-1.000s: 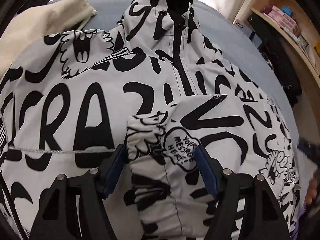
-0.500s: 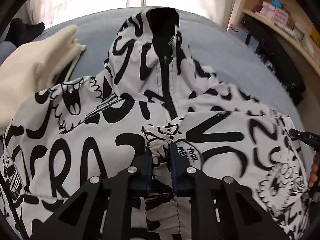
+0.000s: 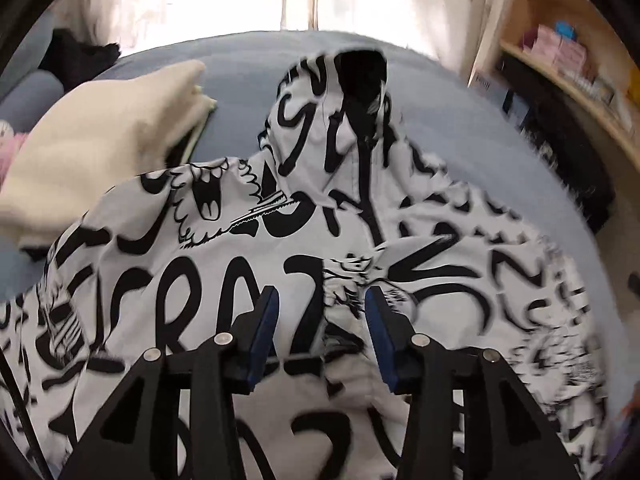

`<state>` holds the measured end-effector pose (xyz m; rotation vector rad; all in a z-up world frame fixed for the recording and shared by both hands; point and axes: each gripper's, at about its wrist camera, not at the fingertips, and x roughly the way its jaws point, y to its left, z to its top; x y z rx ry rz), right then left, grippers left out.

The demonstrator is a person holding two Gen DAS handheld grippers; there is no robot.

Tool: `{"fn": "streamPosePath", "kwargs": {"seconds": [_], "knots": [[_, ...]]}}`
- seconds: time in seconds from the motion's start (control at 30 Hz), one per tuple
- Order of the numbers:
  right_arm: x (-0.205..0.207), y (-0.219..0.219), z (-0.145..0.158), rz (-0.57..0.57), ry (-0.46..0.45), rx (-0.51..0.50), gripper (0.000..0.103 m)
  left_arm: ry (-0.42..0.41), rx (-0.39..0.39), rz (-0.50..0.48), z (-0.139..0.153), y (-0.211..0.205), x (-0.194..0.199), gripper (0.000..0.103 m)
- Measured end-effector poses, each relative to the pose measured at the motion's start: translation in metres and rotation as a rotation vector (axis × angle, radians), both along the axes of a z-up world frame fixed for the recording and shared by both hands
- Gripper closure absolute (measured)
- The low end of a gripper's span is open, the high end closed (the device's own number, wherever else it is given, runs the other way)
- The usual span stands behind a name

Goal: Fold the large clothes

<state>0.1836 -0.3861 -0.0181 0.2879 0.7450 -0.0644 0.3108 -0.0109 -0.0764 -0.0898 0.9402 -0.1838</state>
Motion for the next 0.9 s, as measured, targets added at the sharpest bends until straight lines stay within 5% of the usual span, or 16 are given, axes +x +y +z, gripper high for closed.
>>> {"fn": "streamPosePath", "kwargs": {"seconds": [0.07, 0.2, 0.3, 0.47, 0.67, 0.73, 0.8, 0.9], "knots": [[-0.014, 0.028, -0.002, 0.084, -0.030, 0.028, 0.070, -0.017, -0.038, -0.031, 0.010, -0.004, -0.017, 0.060], [-0.009, 0.083, -0.021, 0.214, 0.113, 0.057, 0.068, 0.011, -0.027, -0.068, 0.006, -0.028, -0.044, 0.060], [0.002, 0.119, -0.043, 0.238, 0.195, 0.075, 0.065, 0.060, -0.046, -0.116, -0.015, -0.051, -0.055, 0.060], [0.016, 0.142, -0.098, 0.246, 0.345, 0.169, 0.064, 0.122, 0.042, -0.134, -0.061, -0.088, -0.059, 0.060], [-0.007, 0.075, -0.100, -0.018, 0.333, -0.064, 0.069, 0.124, 0.060, -0.140, -0.066, -0.085, -0.056, 0.060], [-0.015, 0.046, -0.104, -0.058, 0.329, -0.032, 0.103, 0.127, 0.041, -0.138, -0.066, -0.080, -0.053, 0.060], [-0.022, 0.021, -0.110, -0.056, 0.325, 0.091, 0.103, 0.127, 0.036, -0.141, -0.066, -0.078, -0.052, 0.060], [-0.024, 0.027, -0.107, -0.058, 0.331, 0.042, 0.103, 0.113, 0.073, -0.147, -0.067, -0.084, -0.053, 0.056]]}}
